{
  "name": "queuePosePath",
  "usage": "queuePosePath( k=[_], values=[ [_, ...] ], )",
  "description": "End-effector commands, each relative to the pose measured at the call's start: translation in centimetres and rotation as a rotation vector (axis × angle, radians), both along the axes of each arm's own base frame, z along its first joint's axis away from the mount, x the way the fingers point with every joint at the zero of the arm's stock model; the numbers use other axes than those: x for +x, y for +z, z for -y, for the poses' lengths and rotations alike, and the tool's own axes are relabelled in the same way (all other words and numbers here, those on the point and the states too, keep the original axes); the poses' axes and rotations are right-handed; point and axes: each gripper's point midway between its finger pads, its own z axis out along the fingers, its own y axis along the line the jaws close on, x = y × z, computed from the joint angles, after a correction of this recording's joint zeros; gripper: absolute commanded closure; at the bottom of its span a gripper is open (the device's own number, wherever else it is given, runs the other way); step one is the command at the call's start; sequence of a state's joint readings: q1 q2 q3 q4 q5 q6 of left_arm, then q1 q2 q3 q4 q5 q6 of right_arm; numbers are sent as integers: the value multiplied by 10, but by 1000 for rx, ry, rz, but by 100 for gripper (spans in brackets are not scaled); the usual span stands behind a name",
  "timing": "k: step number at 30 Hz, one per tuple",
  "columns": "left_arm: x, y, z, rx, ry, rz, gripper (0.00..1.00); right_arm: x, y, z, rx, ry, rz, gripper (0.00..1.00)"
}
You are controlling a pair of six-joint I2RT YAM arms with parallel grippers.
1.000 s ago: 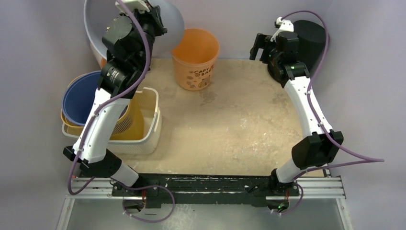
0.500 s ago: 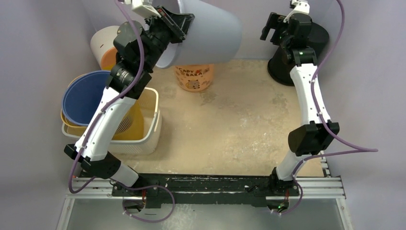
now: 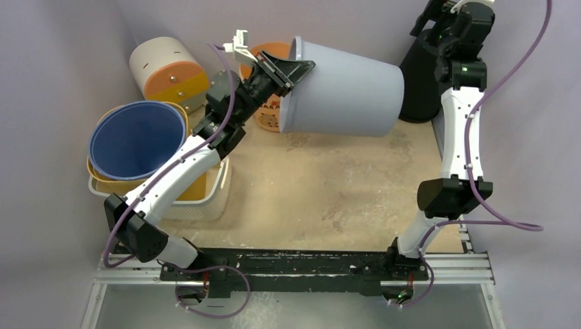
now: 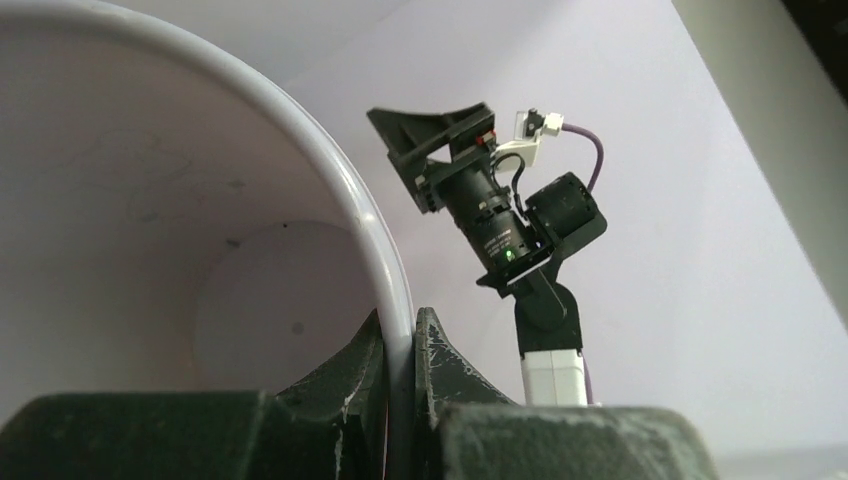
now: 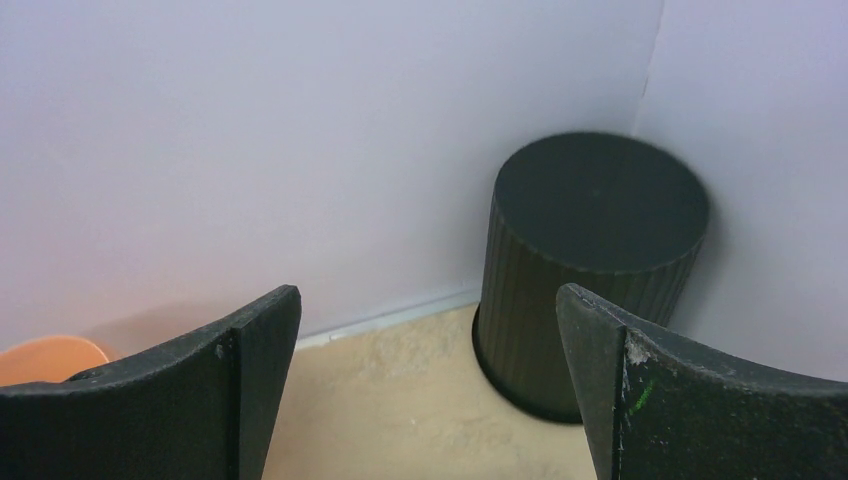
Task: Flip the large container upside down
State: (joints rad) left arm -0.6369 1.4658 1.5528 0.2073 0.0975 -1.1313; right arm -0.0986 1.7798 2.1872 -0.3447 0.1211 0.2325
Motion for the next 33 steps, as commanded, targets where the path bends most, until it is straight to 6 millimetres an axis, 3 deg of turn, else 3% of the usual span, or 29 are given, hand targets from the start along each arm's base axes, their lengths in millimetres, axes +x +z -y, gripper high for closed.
queuePosePath(
  k=[1,4,11,14,17,21,25,30,33],
  values=[
    [-40,52,-2,-307,-131,94,100,-12,54,10,-33,-10,132,0],
    [-42,29,4,-424,-179,45,100,-14,61,6,-34,25,149,0],
    [-54,-30,49,-599,-304,-89,100,-21,61,3,-54,39,148,0],
    [-56,-65,73,-618,-331,-153,100,-25,61,5,-60,36,147,0],
    [-52,-103,82,-684,-355,-243,100,-27,60,3,-59,47,148,0],
    [-42,-162,85,-798,-357,-352,100,-26,55,1,-52,62,139,0],
    [-34,-205,81,-912,-370,-417,100,-25,50,0,-49,69,129,0],
    [-28,-247,89,-841,-362,-484,100,-26,49,2,-58,60,124,0],
    [-22,-276,81,-790,-337,-537,100,-28,49,3,-65,56,123,0]
  ],
)
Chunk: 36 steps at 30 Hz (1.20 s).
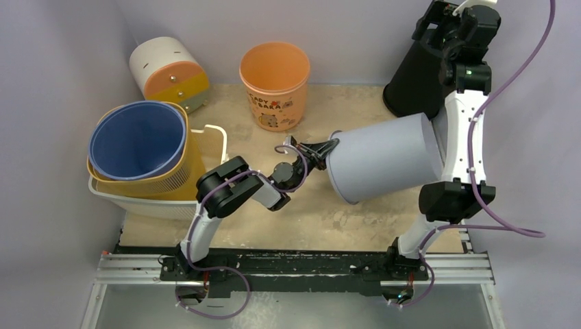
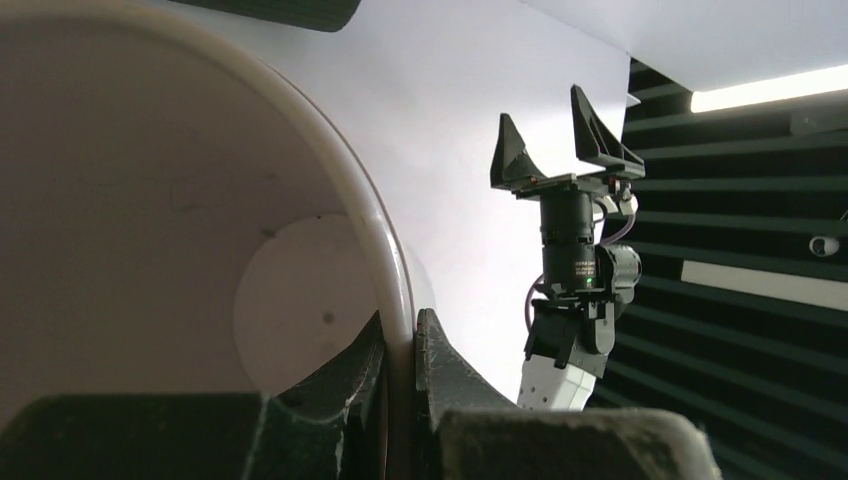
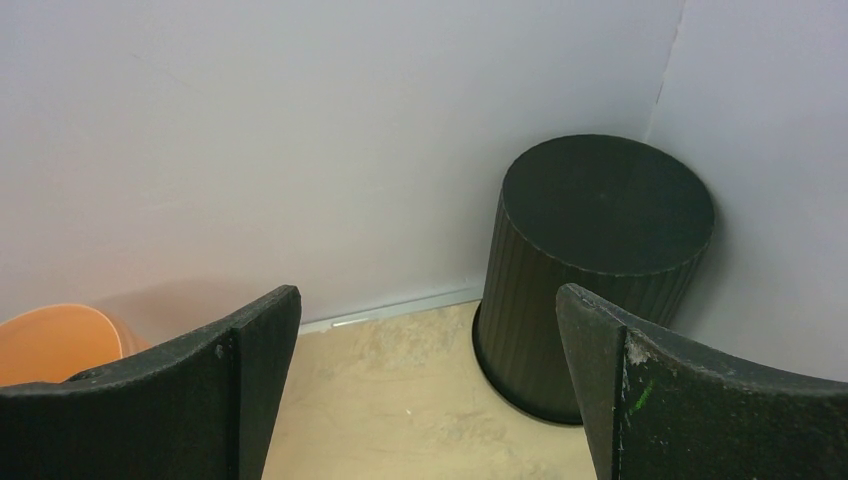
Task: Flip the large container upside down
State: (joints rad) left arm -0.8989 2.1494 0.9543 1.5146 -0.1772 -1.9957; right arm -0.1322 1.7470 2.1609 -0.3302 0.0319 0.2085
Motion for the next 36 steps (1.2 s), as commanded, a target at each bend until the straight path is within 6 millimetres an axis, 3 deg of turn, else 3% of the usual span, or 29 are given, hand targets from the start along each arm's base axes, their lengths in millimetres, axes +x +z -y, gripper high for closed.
queuePosePath(
  k=[1,4,8,13,19,24,27,29,30,32,36],
  values=[
    [-7,-1,-32,-95,-20,29,100,-20,41,1,-40,1,107,0],
    [1,-30,-47,-27,-17,-22,100,-19,38,0,-41,5,100,0],
    [8,-63,-50,78,-62,-70,98,-14,32,-1,-37,14,88,0],
    [17,-89,-49,172,-106,-101,77,-9,26,-1,-35,17,78,0],
    [21,-130,-41,455,-222,-148,54,-3,19,-1,-30,23,62,0],
    [25,-159,-45,710,-305,-161,50,-1,14,0,-29,19,51,0],
    [26,-171,-50,970,-393,-140,50,-1,13,1,-29,16,49,0],
    [24,-178,-69,1272,-476,-90,50,0,12,1,-32,14,45,0],
    [32,-164,-75,1408,-495,-40,49,-1,12,1,-31,13,45,0],
    [30,-162,-106,1678,-545,-7,48,-1,9,1,-29,14,41,0],
    [14,-141,-158,1942,-624,51,47,2,3,-1,-19,23,29,0]
  ],
)
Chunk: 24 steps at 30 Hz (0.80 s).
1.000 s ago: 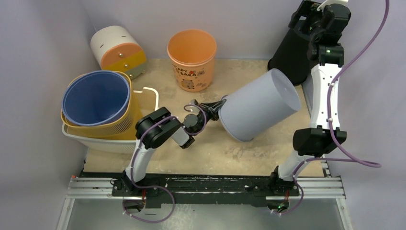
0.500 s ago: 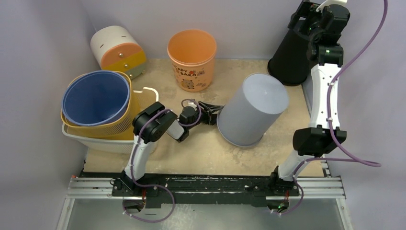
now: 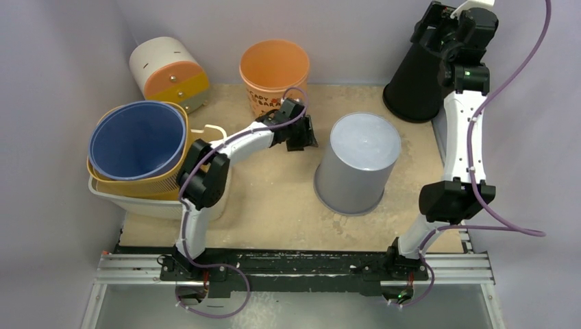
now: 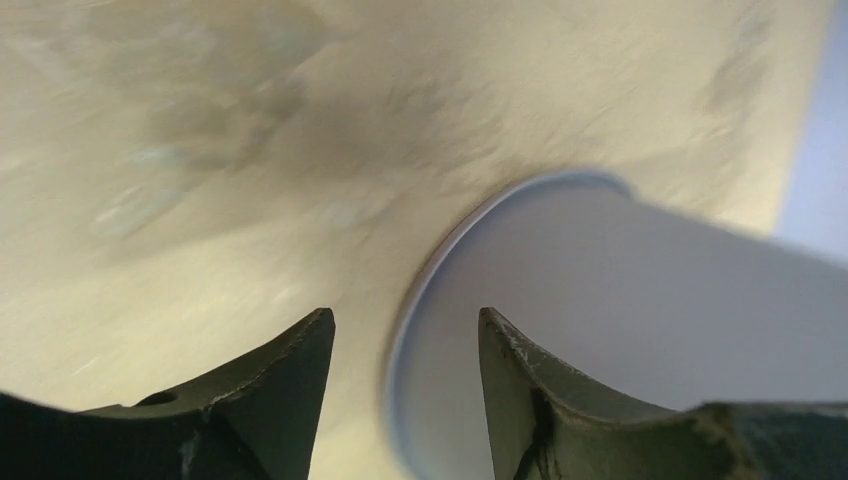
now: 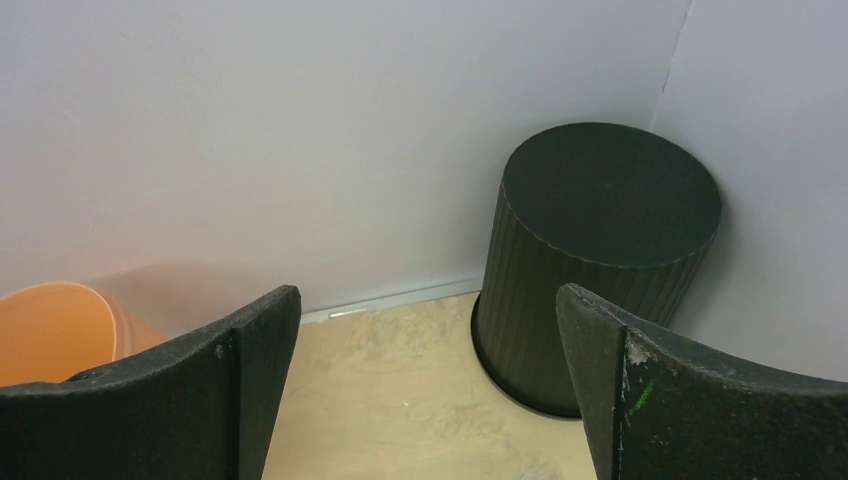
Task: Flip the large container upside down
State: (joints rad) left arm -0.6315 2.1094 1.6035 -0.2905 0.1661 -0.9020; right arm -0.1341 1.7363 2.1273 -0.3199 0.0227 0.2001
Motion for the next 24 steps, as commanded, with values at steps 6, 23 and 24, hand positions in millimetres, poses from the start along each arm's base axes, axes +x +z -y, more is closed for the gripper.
queuePosePath(
  k=[6,23,24],
  values=[
    [-109,35,-134,532,-423,76,46,3,7,2,-10,5,39,0],
    [-109,48,1,262,-512,472,37,9,36,3,-4,2,103,0],
    [-99,50,3,273,-483,503,37,9,36,3,-4,1,103,0]
  ],
)
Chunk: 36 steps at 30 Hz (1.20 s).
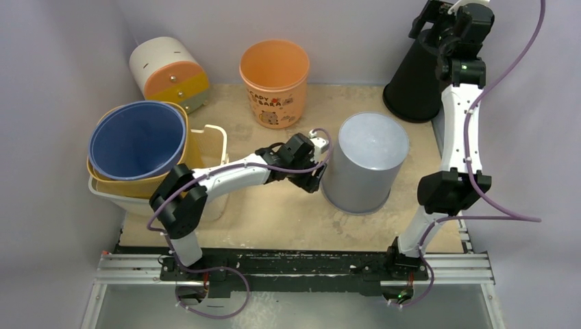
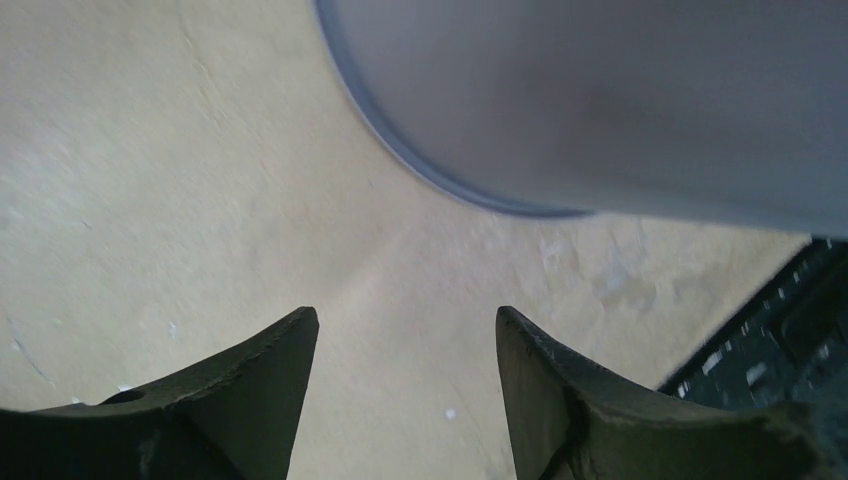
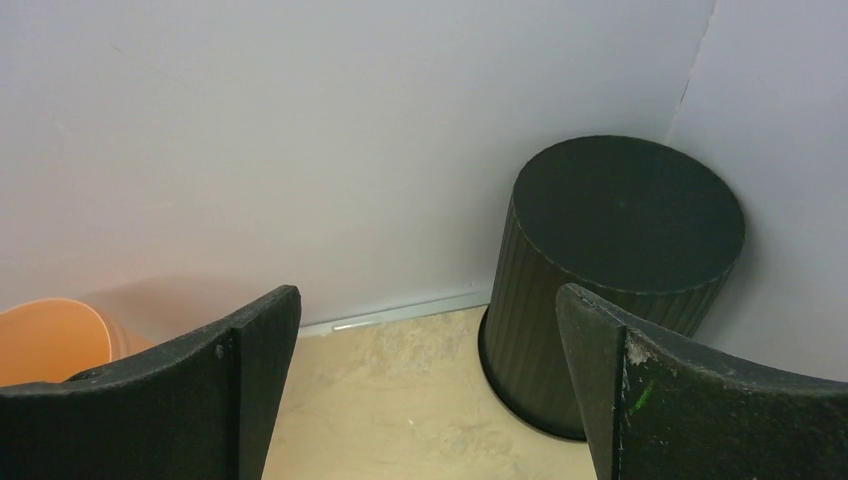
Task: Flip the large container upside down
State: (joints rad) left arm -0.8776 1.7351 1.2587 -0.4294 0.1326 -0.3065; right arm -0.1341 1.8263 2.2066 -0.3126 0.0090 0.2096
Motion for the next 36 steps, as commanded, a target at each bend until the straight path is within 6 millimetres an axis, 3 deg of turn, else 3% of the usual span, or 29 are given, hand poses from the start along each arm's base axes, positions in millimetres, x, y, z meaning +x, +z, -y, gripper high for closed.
queuePosePath(
  k=[1,6,8,14,16,18,20,22,23,30,33,36],
  values=[
    [69,39,27,-141,136,251,36,-16,43,3,-15,-15,103,0],
    [113,38,72,-168,133,306,35,-16,43,7,-15,-21,105,0],
    [126,36,102,-214,125,273,35,-16,46,8,-13,-23,112,0],
    [154,63,188,-516,155,156,35,-16,52,20,-4,-37,129,0],
    [164,65,206,-554,159,130,34,-16,50,23,-2,-40,122,0],
    [171,61,212,-535,167,115,34,-16,44,20,6,-26,106,0],
    [175,64,205,-511,179,134,34,-20,37,18,19,-22,95,0],
    [177,60,183,-471,208,142,34,-26,22,12,26,-2,64,0],
    [178,78,170,-478,221,162,34,-31,14,7,43,18,51,0],
    [178,125,57,-303,318,278,33,-62,-32,-53,49,123,-40,0],
    [156,147,31,-274,268,292,33,-77,-51,-82,64,195,-82,0],
    [99,151,45,-339,41,199,33,-89,-63,-89,86,214,-96,0]
  ],
)
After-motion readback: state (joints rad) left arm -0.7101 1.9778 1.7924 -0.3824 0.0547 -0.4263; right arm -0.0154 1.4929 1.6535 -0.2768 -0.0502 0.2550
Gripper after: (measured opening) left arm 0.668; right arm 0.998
